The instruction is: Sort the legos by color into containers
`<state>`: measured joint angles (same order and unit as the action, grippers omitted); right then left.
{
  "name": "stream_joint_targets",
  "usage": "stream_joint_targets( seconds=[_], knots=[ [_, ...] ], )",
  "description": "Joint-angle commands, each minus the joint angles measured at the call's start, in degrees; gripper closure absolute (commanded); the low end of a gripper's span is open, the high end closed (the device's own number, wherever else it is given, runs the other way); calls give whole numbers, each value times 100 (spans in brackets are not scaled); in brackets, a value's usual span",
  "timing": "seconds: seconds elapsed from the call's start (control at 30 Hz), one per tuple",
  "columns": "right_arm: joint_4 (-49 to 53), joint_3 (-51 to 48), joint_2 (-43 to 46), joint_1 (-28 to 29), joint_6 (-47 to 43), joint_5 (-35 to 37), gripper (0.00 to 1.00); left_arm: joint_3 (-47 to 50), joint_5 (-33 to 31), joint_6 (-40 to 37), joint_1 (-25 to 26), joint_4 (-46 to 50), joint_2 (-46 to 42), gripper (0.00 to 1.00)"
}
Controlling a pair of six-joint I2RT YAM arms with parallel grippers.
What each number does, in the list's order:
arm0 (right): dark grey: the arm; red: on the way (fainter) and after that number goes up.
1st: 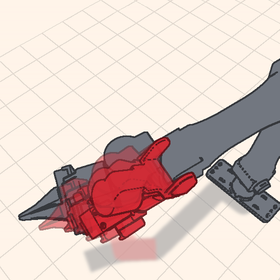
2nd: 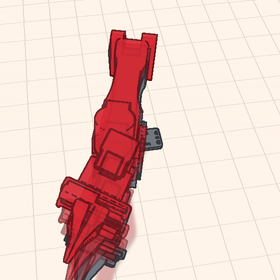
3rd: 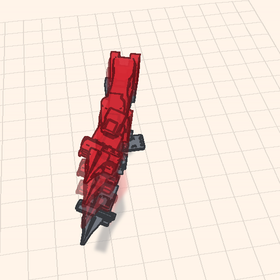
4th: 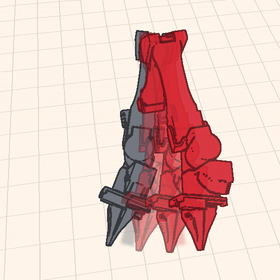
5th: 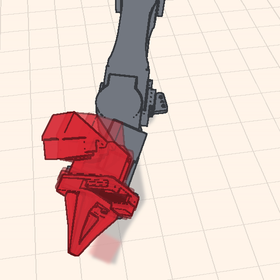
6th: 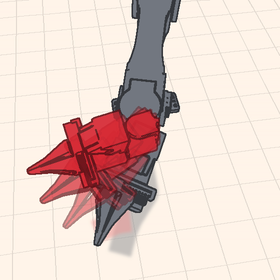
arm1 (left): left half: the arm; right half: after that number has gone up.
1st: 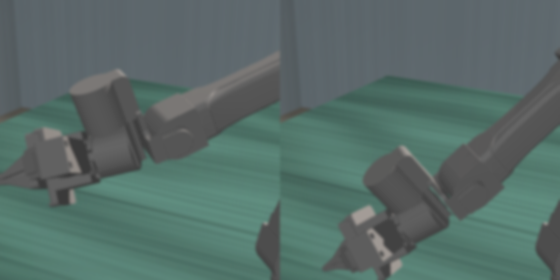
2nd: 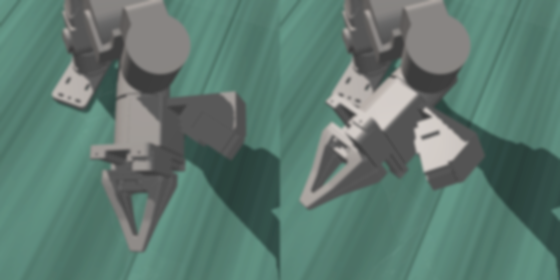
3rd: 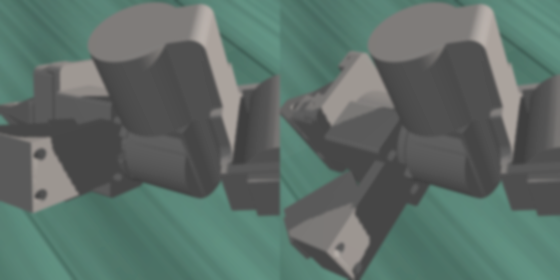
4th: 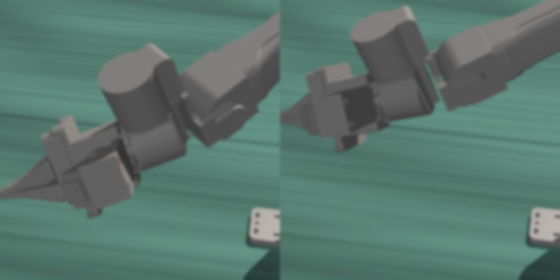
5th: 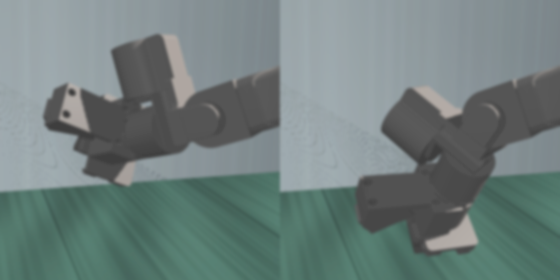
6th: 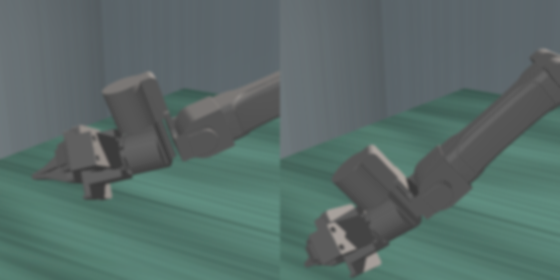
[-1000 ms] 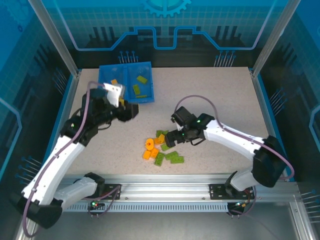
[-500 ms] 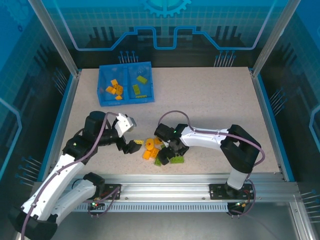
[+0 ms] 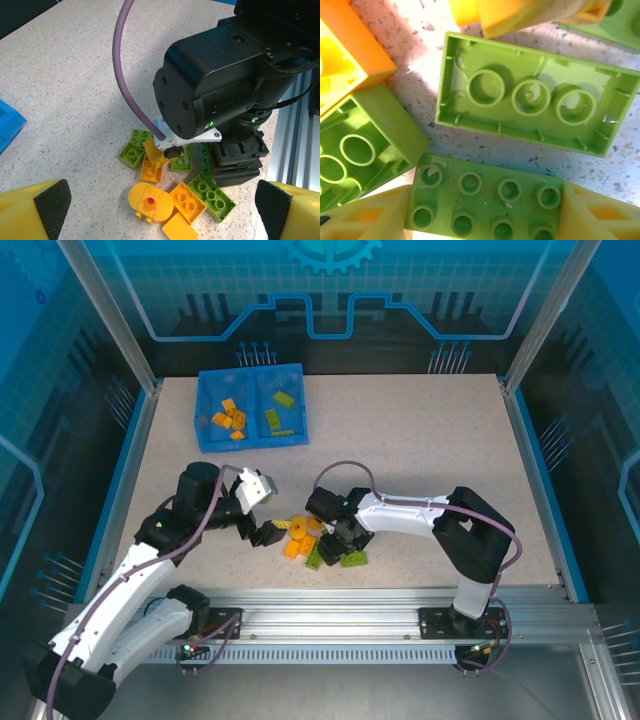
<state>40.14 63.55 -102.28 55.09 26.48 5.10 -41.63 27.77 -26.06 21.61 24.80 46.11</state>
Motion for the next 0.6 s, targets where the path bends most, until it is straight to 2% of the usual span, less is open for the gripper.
stream_joint_targets(
  seconds=[0.0,0.17,0.27,0.4,0.5,0.57],
  knots=[
    [253,274,517,45,126,430,44,101,-78,-124,20,-360,-192,1],
    [230,689,1337,45,-182,957,45,384,-512,352,22,-1160,-552,1],
    [-82,1210,1361,-28,-641,1227,45,353,-1466,1438,1,-1545,-554,1],
    [-521,2321,765,-277,-1092,1491,45,-268,-3161,2660,-152,-1006,-259,1],
    [-660,3308,-24,-460,-1290,1856,45,-673,-4267,3380,-539,-270,17,1],
    [-656,4016,-624,-570,-1434,2038,45,-726,-4653,3933,-875,75,110,1]
  ],
)
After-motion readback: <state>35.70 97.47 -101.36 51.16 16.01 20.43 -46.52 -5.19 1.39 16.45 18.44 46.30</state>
